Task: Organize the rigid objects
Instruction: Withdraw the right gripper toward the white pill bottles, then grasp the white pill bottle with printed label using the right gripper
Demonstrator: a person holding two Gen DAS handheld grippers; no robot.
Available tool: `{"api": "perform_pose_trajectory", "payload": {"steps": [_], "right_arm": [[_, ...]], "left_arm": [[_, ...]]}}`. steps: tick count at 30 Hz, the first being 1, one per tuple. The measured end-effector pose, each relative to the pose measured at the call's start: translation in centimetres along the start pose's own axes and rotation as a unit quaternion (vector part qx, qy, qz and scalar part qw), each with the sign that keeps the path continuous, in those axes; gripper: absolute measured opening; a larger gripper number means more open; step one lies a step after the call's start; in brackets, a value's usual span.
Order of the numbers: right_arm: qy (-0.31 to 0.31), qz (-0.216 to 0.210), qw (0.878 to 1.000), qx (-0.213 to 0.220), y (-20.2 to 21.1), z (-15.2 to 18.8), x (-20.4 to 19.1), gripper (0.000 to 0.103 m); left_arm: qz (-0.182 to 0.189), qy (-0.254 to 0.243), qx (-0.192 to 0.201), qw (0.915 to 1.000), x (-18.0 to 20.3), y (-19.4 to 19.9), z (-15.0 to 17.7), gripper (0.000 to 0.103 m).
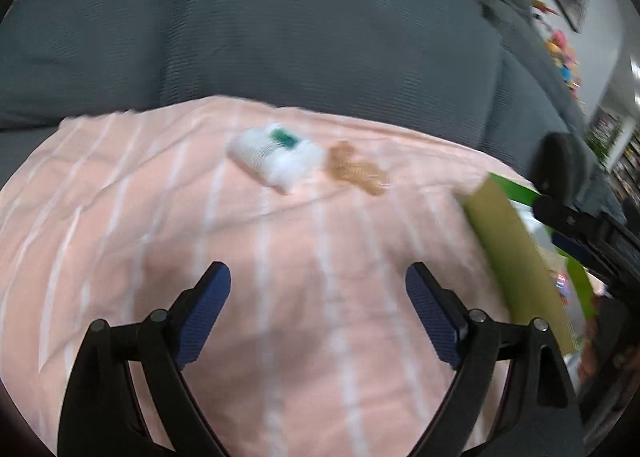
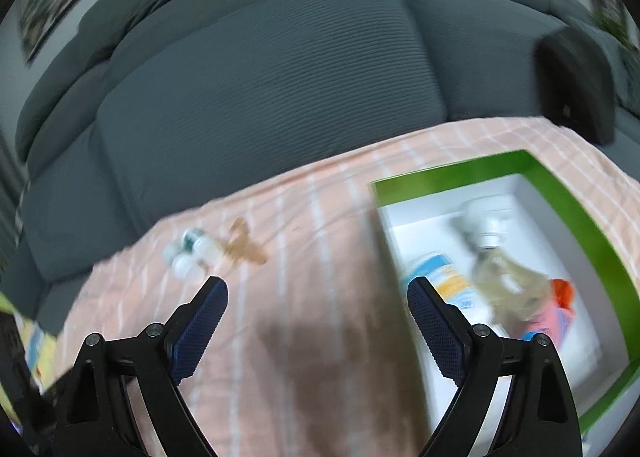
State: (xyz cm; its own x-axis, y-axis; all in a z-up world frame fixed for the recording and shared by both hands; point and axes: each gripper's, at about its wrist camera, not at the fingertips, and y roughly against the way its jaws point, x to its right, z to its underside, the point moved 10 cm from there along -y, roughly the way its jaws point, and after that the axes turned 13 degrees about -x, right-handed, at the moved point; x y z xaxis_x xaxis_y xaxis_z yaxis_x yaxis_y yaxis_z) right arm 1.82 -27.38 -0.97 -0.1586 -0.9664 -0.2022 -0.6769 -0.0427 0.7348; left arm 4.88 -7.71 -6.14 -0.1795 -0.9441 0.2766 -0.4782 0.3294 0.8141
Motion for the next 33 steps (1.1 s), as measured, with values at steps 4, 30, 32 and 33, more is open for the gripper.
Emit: {"api": "perform_pose_trajectory", "payload": {"steps": [4,30,32,33], "right_arm": [[0.038,0.001,0.999,-0.016,-1.8,1.2,-3.3,0.092],[0.189,-0.008,0.975,-0.112,-16.7,-4.1,-19.2,0.081],[0.196,-0.003,0.972,-0.126,-18.3,-3.9,-19.8,0.080],[0.205,-0.002,0.969,-0.135,-19.2,-3.6,-20.3,0.077]], "left_arm": [[-0.011,0.046,-0.008,0.9989,-2.3,-0.6,0.1,0.089],[-0.070,0.136,-0.017,0.9880,-10.8,0.3,-1.2,0.089],[-0.076,0.136,-0.014,0.9877,-11.1,0.6,-1.5,0.089],[-0.076,0.138,-0.013,0.9874,-11.3,0.7,-1.5,0.089]]}}
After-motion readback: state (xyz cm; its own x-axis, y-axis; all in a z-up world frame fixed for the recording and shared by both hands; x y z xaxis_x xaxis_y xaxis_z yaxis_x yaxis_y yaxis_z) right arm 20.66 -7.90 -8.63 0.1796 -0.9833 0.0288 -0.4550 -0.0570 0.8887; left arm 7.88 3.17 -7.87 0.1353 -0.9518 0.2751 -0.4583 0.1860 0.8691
